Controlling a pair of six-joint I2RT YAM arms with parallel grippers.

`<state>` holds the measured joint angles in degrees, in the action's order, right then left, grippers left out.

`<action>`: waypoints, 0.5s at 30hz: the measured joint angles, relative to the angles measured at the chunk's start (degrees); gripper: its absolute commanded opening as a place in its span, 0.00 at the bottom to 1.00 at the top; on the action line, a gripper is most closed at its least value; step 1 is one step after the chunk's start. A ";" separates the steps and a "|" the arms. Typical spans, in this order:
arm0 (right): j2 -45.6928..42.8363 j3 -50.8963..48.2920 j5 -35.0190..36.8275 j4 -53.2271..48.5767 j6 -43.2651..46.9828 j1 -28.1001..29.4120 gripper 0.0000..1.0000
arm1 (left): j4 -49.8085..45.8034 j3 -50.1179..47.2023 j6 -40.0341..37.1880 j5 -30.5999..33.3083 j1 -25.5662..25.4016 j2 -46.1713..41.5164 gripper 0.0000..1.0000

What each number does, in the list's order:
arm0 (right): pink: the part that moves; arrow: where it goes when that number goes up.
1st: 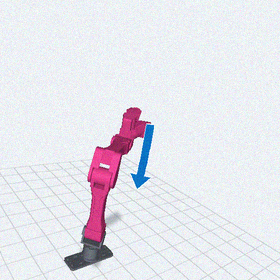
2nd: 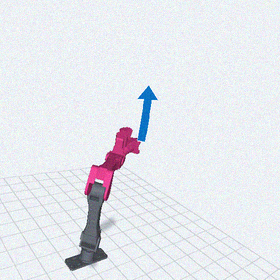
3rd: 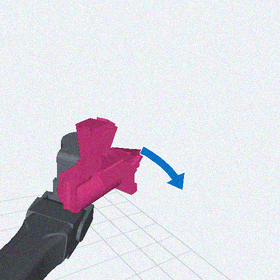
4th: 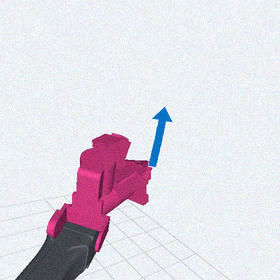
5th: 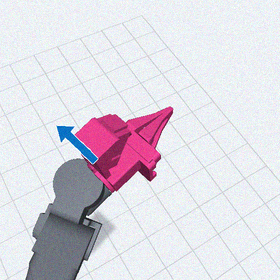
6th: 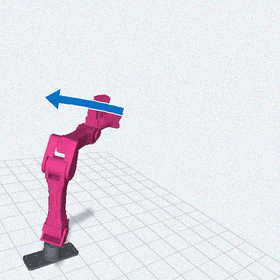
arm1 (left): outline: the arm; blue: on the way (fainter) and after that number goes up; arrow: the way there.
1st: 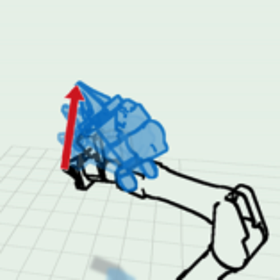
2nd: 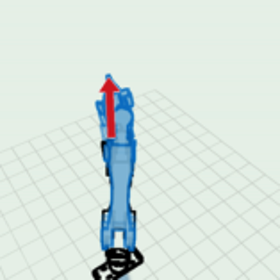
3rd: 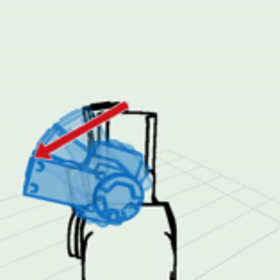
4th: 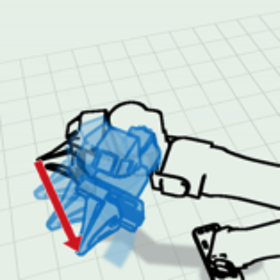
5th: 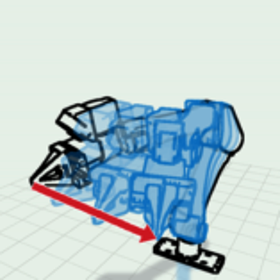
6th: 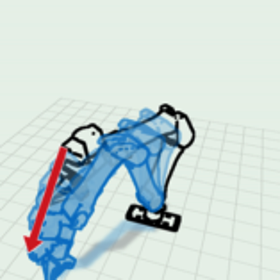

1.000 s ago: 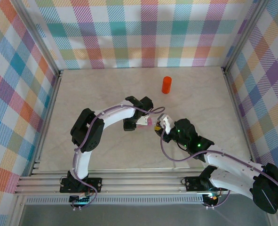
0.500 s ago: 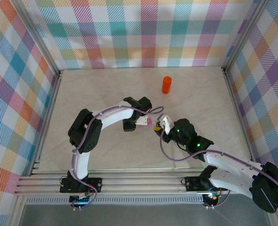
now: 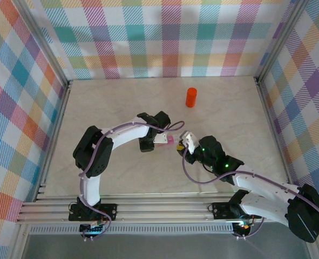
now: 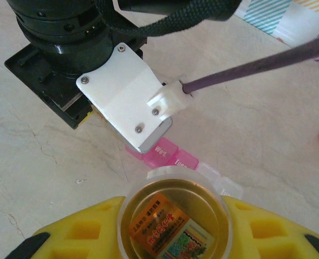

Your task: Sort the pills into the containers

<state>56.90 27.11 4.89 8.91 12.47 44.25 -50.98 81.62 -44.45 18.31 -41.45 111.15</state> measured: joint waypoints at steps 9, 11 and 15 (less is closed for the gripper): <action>0.02 0.00 0.00 0.02 -0.02 0.00 0.31 | 0.57 -1.66 0.07 -1.16 0.79 -1.51 0.00; 0.02 0.00 0.00 0.02 -0.02 0.00 0.31 | 0.55 -1.66 0.07 -1.18 0.83 -1.79 0.00; 0.02 0.00 0.00 0.02 -0.02 0.00 0.31 | 0.55 -1.68 0.04 -1.31 0.83 -3.04 0.00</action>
<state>56.93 27.11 4.89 8.93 12.45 44.25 -50.43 79.94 -44.40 16.99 -40.62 108.12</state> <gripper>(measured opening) 0.308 0.508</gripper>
